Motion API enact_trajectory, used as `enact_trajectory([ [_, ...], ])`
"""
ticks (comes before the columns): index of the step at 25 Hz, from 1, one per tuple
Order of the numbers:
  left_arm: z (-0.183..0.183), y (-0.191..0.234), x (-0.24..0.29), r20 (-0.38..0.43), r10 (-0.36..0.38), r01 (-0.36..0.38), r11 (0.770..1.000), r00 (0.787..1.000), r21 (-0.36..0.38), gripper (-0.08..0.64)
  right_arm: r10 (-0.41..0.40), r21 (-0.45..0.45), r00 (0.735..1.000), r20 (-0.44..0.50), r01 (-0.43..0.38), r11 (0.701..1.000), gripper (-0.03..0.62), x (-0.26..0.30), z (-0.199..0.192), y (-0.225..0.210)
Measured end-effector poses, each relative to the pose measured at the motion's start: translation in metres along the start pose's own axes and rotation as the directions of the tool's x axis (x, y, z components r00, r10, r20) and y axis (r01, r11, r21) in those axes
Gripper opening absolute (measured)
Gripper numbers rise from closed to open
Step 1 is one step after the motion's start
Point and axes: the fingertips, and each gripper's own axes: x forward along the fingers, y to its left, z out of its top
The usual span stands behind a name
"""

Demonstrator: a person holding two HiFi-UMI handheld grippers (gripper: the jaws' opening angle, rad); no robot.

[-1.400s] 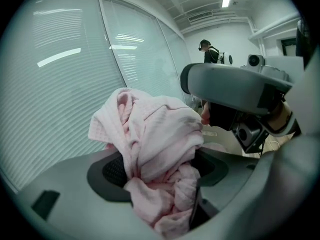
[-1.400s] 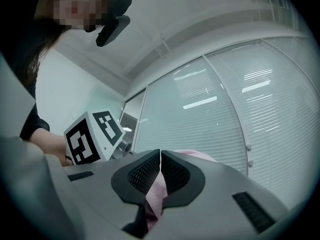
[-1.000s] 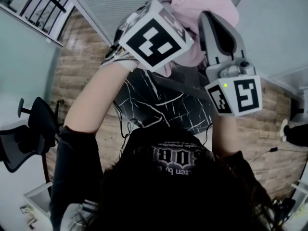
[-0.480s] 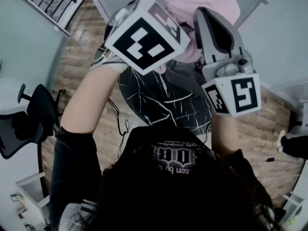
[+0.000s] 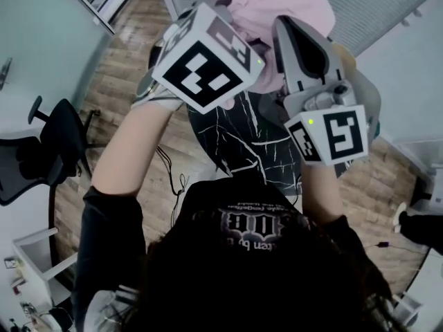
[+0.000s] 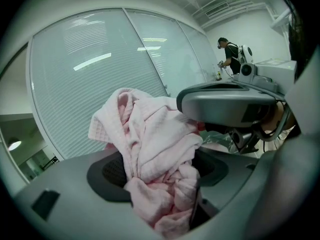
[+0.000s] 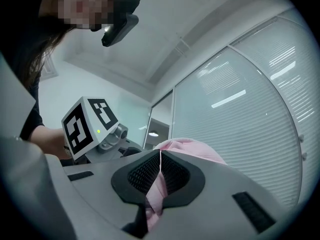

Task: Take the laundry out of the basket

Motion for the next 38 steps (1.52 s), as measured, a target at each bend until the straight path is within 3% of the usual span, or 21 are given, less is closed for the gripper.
enact_trajectory([
  [6,-0.049,0.006,-0.010,-0.046,0.018,-0.021,0.999,0.999,-0.047,0.337,0.041,0.012,0.999,-0.027,-0.041,0.999,0.029,0.014,-0.017,0.031],
  [15,-0.094,-0.001,-0.019,-0.080,0.029,-0.037,0.995,0.996,-0.093,0.337,0.072,0.027,0.995,-0.063,-0.070,0.997,0.029,0.019,-0.038,0.059],
  [25,-0.136,-0.035,-0.013,-0.094,-0.016,-0.001,0.984,0.995,-0.178,0.337,0.098,0.041,0.989,-0.109,-0.094,0.995,0.029,0.009,-0.066,0.082],
  [30,-0.150,-0.045,-0.008,-0.125,-0.012,-0.010,0.984,0.992,-0.177,0.337,0.102,0.071,0.985,-0.138,-0.093,0.993,0.029,0.002,-0.083,0.085],
  [38,-0.182,-0.074,-0.004,-0.138,-0.073,0.042,0.975,0.988,-0.218,0.337,0.095,0.097,0.982,-0.163,-0.080,0.992,0.029,-0.006,-0.104,0.094],
])
